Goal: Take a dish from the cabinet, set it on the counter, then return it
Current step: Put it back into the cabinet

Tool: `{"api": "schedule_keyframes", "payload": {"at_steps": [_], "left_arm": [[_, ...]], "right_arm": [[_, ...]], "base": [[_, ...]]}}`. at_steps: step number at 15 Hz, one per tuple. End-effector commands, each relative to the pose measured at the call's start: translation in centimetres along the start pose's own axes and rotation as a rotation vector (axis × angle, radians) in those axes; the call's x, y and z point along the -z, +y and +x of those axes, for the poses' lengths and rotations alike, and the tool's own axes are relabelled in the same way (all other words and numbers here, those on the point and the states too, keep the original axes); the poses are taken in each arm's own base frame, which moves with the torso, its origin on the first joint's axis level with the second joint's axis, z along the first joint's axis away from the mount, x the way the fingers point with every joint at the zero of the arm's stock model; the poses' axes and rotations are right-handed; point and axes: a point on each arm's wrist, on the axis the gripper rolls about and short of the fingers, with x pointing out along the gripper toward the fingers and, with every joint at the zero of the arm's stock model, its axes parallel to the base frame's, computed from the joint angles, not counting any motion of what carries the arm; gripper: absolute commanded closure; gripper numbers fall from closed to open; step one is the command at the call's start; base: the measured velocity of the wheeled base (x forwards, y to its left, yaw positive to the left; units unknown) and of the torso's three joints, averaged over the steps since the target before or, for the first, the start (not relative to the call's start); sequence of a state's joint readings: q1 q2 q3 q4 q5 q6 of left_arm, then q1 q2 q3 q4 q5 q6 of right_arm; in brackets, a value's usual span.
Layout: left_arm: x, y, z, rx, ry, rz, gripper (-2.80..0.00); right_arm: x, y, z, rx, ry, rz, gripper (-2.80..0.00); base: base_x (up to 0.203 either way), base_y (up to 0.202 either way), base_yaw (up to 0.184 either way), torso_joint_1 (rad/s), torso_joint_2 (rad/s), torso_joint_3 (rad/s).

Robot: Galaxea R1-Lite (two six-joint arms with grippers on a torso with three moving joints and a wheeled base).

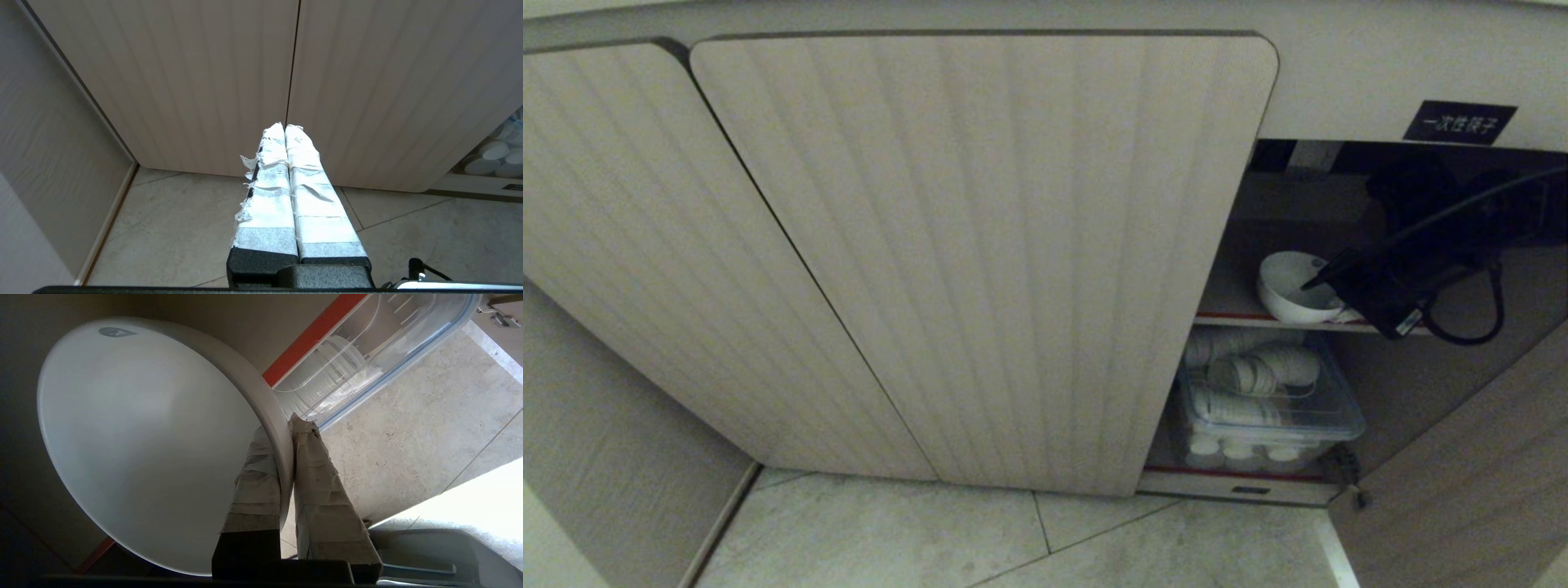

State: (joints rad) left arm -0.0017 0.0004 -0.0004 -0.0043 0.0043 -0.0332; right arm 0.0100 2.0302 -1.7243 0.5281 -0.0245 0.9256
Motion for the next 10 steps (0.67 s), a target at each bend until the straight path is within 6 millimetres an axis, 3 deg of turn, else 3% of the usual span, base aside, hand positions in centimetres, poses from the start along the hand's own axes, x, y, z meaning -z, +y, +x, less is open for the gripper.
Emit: {"api": "schedule_keyframes", "payload": {"at_steps": [1, 10], "left_arm": [[0.01, 0.0, 0.0, -0.001, 0.0, -0.001, 0.0], [0.01, 0.0, 0.0, -0.001, 0.0, -0.001, 0.0]], "right_arm": [[-0.09, 0.07, 0.14, 0.001, 0.0, 0.006, 0.0], [-0.63, 0.72, 1.04, 0.006, -0.029, 0.007, 0.0]], "base": [[0.0, 0.0, 0.0, 0.0, 0.0, 0.0], [0.0, 0.0, 0.0, 0.0, 0.0, 0.0]]}}
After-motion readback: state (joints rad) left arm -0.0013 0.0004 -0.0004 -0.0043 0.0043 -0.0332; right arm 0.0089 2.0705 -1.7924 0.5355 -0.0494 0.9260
